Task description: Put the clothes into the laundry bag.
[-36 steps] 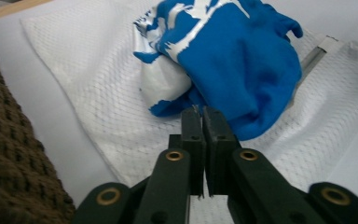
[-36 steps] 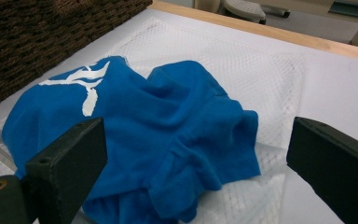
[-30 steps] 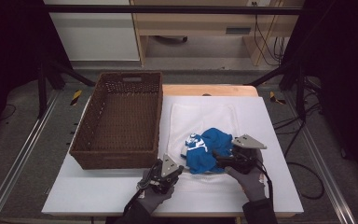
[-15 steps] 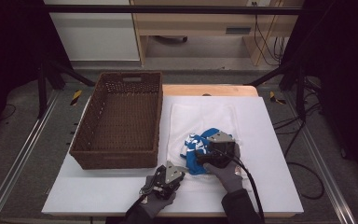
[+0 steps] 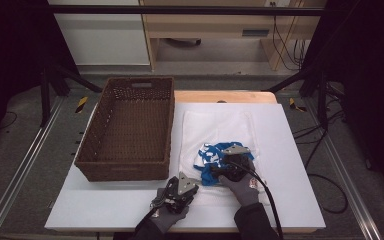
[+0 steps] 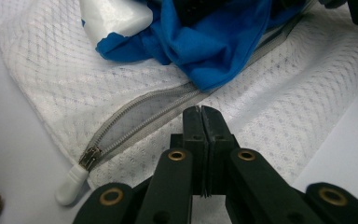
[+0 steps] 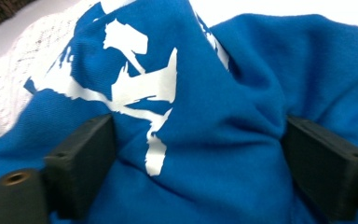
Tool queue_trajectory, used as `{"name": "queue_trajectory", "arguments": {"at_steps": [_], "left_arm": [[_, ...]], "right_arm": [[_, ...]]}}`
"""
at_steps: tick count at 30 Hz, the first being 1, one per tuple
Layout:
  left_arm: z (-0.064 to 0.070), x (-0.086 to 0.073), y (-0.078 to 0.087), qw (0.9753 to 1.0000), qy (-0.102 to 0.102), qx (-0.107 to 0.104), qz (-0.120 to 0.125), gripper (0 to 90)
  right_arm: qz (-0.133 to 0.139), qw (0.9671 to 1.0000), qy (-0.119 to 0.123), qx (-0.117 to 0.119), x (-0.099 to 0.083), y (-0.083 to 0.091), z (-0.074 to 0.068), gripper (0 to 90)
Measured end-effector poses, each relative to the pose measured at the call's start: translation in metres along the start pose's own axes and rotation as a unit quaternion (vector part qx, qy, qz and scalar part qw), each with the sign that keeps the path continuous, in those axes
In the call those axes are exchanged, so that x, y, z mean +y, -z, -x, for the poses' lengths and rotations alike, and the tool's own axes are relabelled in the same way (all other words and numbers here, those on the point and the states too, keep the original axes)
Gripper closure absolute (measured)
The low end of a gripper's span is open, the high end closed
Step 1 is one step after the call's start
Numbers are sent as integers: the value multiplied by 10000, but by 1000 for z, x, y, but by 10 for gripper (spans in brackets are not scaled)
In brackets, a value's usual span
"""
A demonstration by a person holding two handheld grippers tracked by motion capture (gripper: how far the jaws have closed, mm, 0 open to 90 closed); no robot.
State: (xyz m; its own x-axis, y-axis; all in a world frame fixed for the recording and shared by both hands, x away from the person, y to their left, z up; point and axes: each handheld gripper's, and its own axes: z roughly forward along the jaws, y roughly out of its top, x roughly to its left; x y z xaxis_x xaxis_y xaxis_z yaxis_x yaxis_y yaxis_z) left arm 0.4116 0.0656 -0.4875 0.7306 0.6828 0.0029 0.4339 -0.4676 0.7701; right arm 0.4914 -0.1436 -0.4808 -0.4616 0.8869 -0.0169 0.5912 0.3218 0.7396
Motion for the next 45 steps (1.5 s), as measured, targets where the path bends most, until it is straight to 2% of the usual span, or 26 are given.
{"name": "queue_trajectory", "arguments": {"at_steps": [3, 6, 11, 14, 17, 21, 27, 34, 38, 41, 45], "left_arm": [[0, 0, 0, 10000, 3, -1, 1, 891], [1, 0, 0, 10000, -23, 23, -1, 890], [0, 0, 0, 10000, -8, 8, -1, 890], [0, 0, 0, 10000, 12, -5, 0, 890], [0, 0, 0, 10000, 10, -5, -1, 890], [0, 0, 0, 10000, 4, -2, -2, 890], [0, 0, 0, 10000, -3, 2, -2, 890], [0, 0, 0, 10000, -8, 4, -6, 890], [0, 0, 0, 10000, -16, 10, -2, 889], [0, 0, 0, 10000, -15, 8, -3, 889], [0, 0, 0, 10000, -25, 18, -4, 889]], "right_arm": [[17, 10000, 57, -18, -3, 2, 0, 258], [-30, 9999, 107, -15, -2, 6, -1, 385], [-20, 9999, 13, 117, -3, 10, -1, 586], [-28, 9998, -33, 177, -2, 13, 0, 636], [18, 9997, -75, 230, -1, 18, 2, 651], [271, 9992, -220, 210, 4, 35, 9, 657], [654, 9973, -326, -103, 13, 70, 36, 657], [732, 9946, -531, -510, 5, 99, 71, 658], [575, 9940, -578, -734, -9, 99, 84, 656], [410, 9942, -655, -754, -24, 86, 90, 648], [212, 9949, -634, -762, -36, 66, 90, 625]]}}
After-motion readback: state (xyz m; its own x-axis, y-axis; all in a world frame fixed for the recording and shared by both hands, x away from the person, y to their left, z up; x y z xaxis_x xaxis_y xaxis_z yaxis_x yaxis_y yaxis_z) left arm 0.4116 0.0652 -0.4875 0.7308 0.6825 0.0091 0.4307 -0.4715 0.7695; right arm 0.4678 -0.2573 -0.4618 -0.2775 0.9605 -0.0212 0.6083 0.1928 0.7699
